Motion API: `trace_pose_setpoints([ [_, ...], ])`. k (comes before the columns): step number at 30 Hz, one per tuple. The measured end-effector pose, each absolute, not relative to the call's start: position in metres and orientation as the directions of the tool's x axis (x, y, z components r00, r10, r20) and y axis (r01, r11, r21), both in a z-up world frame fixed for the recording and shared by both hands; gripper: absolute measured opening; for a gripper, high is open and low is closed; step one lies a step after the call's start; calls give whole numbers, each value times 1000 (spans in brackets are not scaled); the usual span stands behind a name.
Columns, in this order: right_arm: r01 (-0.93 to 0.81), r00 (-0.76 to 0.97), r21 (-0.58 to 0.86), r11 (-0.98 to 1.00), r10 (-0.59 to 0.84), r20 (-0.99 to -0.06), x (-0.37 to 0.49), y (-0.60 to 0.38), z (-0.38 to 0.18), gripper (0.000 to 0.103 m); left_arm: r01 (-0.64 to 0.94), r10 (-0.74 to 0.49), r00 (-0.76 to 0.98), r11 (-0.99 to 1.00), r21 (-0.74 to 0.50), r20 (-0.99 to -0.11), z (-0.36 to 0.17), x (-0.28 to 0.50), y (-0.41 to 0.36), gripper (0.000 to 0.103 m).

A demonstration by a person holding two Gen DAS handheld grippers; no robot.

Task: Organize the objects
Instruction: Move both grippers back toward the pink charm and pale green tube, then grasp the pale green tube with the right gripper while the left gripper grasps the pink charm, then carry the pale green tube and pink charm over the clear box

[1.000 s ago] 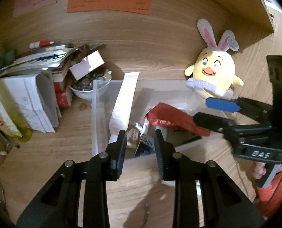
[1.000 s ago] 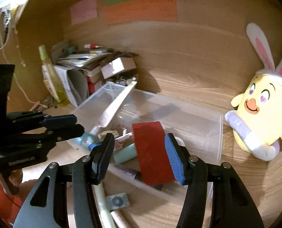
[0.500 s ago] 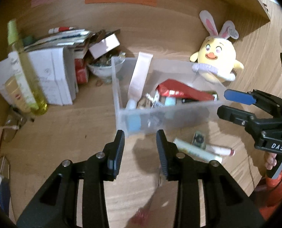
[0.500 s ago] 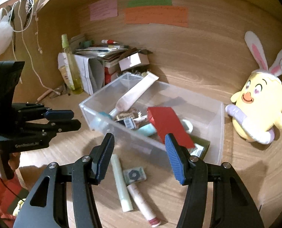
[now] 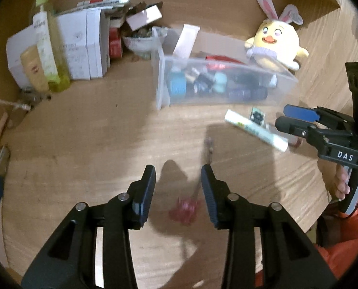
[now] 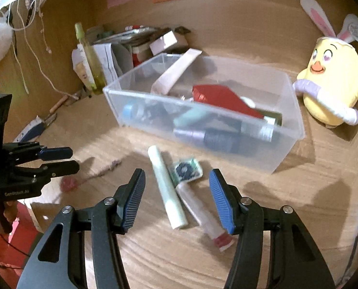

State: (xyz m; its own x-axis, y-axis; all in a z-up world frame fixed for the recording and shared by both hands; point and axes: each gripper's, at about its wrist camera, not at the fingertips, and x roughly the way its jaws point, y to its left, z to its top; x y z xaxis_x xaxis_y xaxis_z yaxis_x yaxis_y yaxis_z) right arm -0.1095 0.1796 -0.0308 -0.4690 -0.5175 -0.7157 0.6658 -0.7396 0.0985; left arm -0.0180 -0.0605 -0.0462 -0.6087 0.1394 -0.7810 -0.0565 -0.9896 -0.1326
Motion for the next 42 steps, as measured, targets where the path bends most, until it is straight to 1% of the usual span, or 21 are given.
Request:
trace_pose_setpoints([
  [3,678,-455,92,-729,-515,-726,-105,175,-36,39,-54,149,-601,-988,-146,-786,-51,-11,-60,39],
  [4,682,-452,89,-726,-514,-729,-103,173,-38,38,-56,152,-598,-987,-147,-787,-52,-9,-60,39],
  [6,684,-450,77,-725,-503,-738,-102,169,-42,29,-58,139,-595,-990,-130,-792,-55,-6,-58,39],
  [8,689,-446,67,-722,-495,-746,-102,166,-46,26,-63,136,-598,-990,-123,-790,-57,-2,-57,39],
  [23,706,-419,39,-707,-461,-782,-107,152,-61,25,-93,146,-618,-989,-113,-773,-59,7,-50,39],
  [24,709,-422,31,-705,-459,-782,-107,150,-62,24,-87,136,-621,-991,-105,-771,-59,6,-50,36],
  [25,712,-424,23,-701,-457,-782,-106,148,-62,23,-80,126,-625,-992,-97,-771,-59,7,-49,31],
  [26,716,-431,8,-698,-451,-782,-105,146,-62,17,-72,112,-627,-994,-85,-771,-59,6,-49,29],
  [27,719,-432,4,-695,-451,-781,-105,144,-62,15,-69,110,-629,-994,-86,-770,-59,7,-50,29],
  [36,745,-394,56,-665,-506,-768,-100,142,-60,14,-42,122,-629,-991,-123,-767,-58,2,-51,29],
  [42,742,-384,109,-661,-553,-739,-100,149,-52,14,-33,130,-659,-989,-144,-741,-45,-2,-48,29],
])
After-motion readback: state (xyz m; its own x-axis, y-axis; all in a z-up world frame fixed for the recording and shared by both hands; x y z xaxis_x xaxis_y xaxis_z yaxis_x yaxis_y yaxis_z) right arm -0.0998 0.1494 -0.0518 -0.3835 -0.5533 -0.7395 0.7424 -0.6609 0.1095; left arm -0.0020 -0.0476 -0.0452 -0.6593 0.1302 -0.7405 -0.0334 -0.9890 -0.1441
